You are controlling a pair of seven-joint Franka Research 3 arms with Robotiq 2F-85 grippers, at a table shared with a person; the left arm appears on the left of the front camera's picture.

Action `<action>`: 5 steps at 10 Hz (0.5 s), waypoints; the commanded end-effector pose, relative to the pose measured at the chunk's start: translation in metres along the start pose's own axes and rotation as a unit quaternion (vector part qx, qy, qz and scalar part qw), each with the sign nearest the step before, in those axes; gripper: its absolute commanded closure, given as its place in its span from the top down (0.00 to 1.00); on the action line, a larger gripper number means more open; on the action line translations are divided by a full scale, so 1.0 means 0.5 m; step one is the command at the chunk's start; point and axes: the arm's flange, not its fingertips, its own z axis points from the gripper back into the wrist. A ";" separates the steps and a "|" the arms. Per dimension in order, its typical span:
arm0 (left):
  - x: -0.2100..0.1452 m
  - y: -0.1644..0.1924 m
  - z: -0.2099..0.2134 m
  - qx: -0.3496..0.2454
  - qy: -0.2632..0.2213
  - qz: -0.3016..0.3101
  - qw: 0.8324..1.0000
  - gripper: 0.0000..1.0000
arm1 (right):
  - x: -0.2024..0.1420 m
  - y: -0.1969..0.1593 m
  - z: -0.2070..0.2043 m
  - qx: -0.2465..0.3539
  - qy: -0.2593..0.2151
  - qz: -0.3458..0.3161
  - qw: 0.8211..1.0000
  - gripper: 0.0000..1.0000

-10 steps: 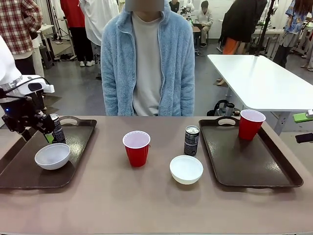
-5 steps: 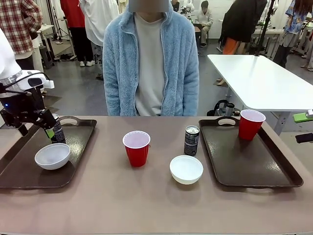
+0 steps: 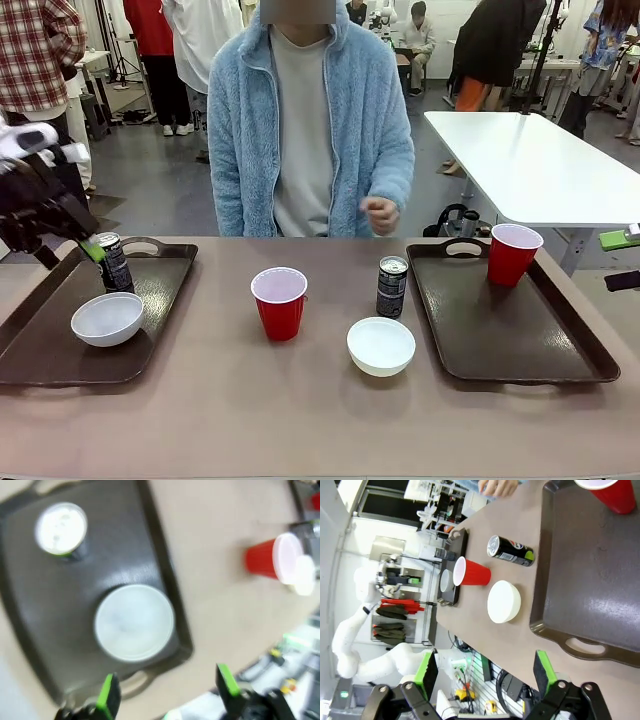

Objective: Prepare tableware on both trays.
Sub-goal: Pick up a Picnic Bowl from the table and place it on a Handle tray.

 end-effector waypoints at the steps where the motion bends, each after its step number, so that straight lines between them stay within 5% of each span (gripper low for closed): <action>1: 0.011 0.064 0.055 -0.137 0.028 0.005 0.990 1.00 | 0.018 0.076 -0.022 -0.074 0.002 0.017 0.997 1.00; 5: -0.022 0.244 0.156 -0.272 -0.045 0.048 0.960 1.00 | 0.083 0.247 -0.210 -0.185 0.065 0.051 0.979 1.00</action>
